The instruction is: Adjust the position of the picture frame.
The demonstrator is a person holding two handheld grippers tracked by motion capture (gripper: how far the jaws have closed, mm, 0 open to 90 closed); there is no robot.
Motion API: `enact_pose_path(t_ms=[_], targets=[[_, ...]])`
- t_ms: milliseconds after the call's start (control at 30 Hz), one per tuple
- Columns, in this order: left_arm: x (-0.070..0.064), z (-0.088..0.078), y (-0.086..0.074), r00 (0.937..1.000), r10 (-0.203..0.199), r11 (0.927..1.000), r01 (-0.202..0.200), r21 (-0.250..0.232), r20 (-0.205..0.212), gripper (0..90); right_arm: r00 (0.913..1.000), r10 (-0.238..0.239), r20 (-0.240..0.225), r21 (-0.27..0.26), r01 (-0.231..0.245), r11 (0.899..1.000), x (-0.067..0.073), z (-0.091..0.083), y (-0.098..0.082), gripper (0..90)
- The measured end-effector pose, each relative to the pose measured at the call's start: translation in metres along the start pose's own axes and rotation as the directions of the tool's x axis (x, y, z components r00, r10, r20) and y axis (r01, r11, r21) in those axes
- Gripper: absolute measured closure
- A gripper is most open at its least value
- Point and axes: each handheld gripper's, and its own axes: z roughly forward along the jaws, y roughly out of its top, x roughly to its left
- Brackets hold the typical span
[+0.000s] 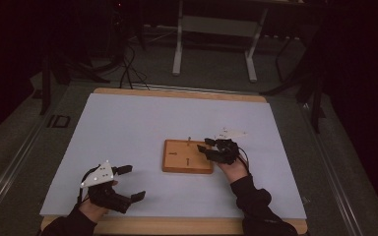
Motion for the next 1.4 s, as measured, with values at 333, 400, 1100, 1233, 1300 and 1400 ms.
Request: enact_pose_path(t_ms=[333,400,1100,1233,1300,1400], targets=[[0.017,0.022,0.029,0.9981,0.03,0.9991,-0.028,-0.034,0.053,0.6,0.9979,0.055,-0.035,-0.057,-0.057,0.997,-0.001,-0.018,-0.011,20.3],[0.019,0.028,0.034,0.9974,0.051,0.9982,-0.049,-0.034,0.05,0.6,0.9992,0.036,-0.016,-0.066,-0.037,0.997,0.002,-0.022,-0.014,19.4],[0.041,0.096,0.045,0.9922,0.09,0.996,-0.09,-0.002,0.087,1.5,0.9994,-0.033,0.011,-0.154,0.034,0.988,0.012,-0.066,-0.039,16.2],[0.044,0.11,0.05,0.9905,0.092,0.9956,-0.093,0.004,0.102,2.6,0.9987,-0.049,0.015,-0.16,0.05,0.986,0.016,-0.074,-0.04,16.2],[0.044,0.117,0.052,0.9899,0.105,0.9941,-0.107,0.019,0.095,3.7,0.998,-0.06,0.018,-0.154,0.062,0.986,0.018,-0.077,-0.041,16.2],[0.045,0.13,0.053,0.9917,0.103,0.9931,-0.107,0.049,0.077,5.2,0.9991,-0.04,0.012,-0.158,0.041,0.987,0.015,-0.08,-0.042,16.2]])
